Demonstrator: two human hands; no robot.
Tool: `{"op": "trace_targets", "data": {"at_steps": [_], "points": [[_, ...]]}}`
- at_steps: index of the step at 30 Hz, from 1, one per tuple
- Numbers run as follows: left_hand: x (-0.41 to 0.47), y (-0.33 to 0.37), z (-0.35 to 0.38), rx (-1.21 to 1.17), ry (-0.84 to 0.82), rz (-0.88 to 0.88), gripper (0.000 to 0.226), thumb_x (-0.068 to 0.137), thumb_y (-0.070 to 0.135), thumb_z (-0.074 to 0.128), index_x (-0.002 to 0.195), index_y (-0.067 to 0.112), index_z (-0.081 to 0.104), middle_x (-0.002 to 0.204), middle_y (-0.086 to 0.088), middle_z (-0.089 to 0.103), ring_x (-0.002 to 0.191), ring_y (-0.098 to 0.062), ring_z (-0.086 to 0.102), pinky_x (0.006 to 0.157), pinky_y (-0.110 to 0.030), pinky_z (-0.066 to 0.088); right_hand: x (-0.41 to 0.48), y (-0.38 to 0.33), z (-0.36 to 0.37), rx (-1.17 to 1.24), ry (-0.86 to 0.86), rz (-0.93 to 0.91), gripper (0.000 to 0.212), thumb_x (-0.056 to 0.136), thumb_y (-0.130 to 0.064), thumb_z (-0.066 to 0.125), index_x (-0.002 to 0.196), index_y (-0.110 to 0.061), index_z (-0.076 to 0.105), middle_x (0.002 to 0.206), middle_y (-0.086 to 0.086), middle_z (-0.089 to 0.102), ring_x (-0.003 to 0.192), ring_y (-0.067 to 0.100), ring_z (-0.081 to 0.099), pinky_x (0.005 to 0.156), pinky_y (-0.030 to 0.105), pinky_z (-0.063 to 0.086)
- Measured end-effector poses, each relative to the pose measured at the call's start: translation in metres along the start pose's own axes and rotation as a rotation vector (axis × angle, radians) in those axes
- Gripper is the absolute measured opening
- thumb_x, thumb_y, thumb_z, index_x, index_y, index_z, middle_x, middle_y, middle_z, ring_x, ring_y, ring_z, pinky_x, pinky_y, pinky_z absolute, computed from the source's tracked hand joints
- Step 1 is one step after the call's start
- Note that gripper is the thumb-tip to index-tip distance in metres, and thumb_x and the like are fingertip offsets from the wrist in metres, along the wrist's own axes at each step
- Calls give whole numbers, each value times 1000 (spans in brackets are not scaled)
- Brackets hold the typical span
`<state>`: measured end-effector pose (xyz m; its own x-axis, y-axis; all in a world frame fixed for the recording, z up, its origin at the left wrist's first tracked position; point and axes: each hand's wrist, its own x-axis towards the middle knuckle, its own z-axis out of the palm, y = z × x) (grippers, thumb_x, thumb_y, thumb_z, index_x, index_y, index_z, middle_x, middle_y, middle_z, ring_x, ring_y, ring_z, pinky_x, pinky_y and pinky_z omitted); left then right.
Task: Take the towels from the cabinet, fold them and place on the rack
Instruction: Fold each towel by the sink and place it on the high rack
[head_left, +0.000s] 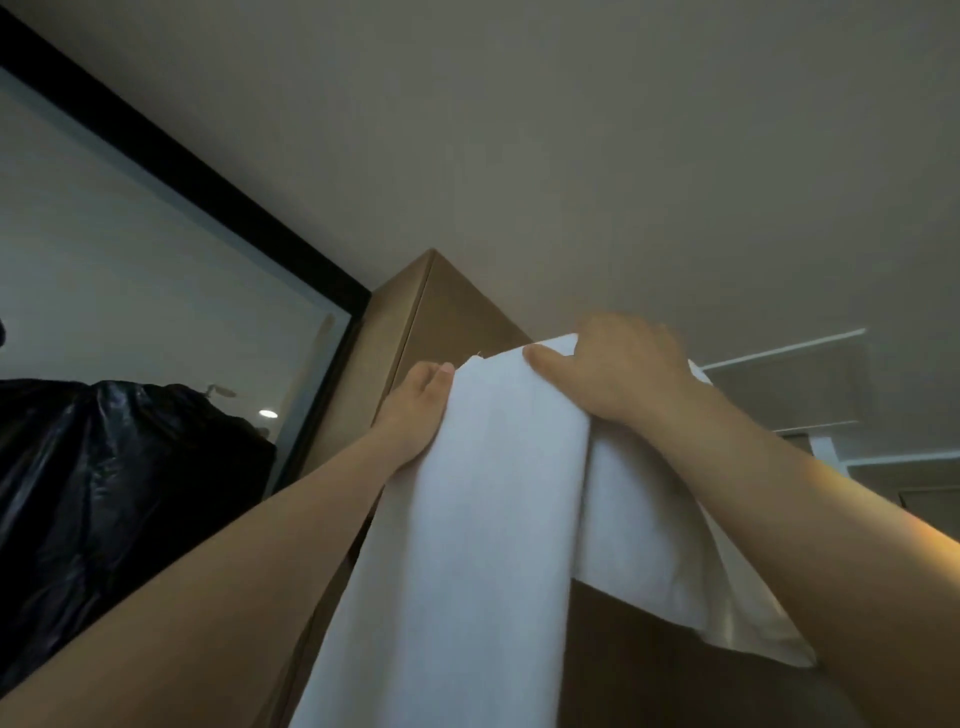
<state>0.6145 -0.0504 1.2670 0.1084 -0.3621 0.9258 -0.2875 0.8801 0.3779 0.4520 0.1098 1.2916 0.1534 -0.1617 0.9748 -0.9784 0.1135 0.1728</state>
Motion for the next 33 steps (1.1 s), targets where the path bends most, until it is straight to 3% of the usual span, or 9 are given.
{"op": "trace_targets", "data": {"at_steps": [4,8,10,13,17,23,27,30,33], "points": [[-15,-9,-3,-12,67,44,37,100,44,37,121,19,56,115,1,59,102,-15,55,85,-29,37,7,2,-7,-15,-82,37,67,92,-65,40,120,-8,63,129,14,61,119,32,55,78,34,31],[-39,-25,-6,-183,89,-105,41,93,52,50,123,24,55,112,8,64,102,-13,60,84,-30,44,9,1,-9,-39,-99,36,65,93,-63,37,117,-9,64,125,12,63,117,31,57,77,33,32],[-45,-26,-5,-296,36,-154,36,91,51,56,114,23,62,108,5,68,97,-14,65,83,-33,51,8,1,-10,-52,-106,25,66,94,-62,35,118,-8,64,126,13,63,118,31,56,78,33,32],[-50,-17,-1,-502,99,-198,27,90,38,64,83,13,65,86,-5,69,77,-20,62,75,-36,51,3,2,-12,-63,-123,5,67,96,-62,31,123,-9,61,129,12,61,121,31,54,86,35,36],[-55,-14,2,-546,174,-240,27,91,35,64,79,11,63,78,-5,66,70,-20,61,70,-31,50,-2,1,-12,-55,-117,-29,63,96,-63,31,128,-14,54,132,9,60,123,29,52,100,41,34],[-55,-12,5,-562,264,-215,21,91,31,64,110,23,61,104,4,66,92,-16,65,77,-32,52,-1,3,-18,41,-170,1,63,94,-65,35,130,-16,52,135,8,57,124,30,50,94,38,38],[-54,-11,5,-602,245,-233,19,94,25,59,110,19,67,100,-1,71,90,-19,66,81,-34,53,-9,4,-26,151,-190,-14,57,94,-62,41,130,-18,48,135,7,54,125,29,47,101,41,37],[-53,-9,5,-616,274,-258,12,94,23,60,101,20,70,91,1,72,83,-18,66,77,-30,51,-31,-1,-35,317,37,-51,52,94,-55,47,132,-20,48,134,8,51,125,29,46,106,42,35],[-52,-7,3,-598,278,-263,16,93,23,60,106,17,69,91,2,71,84,-17,65,75,-29,50,-63,-6,-46,365,239,-67,45,93,-51,48,129,-24,48,122,4,54,113,26,51,84,34,39]]}}
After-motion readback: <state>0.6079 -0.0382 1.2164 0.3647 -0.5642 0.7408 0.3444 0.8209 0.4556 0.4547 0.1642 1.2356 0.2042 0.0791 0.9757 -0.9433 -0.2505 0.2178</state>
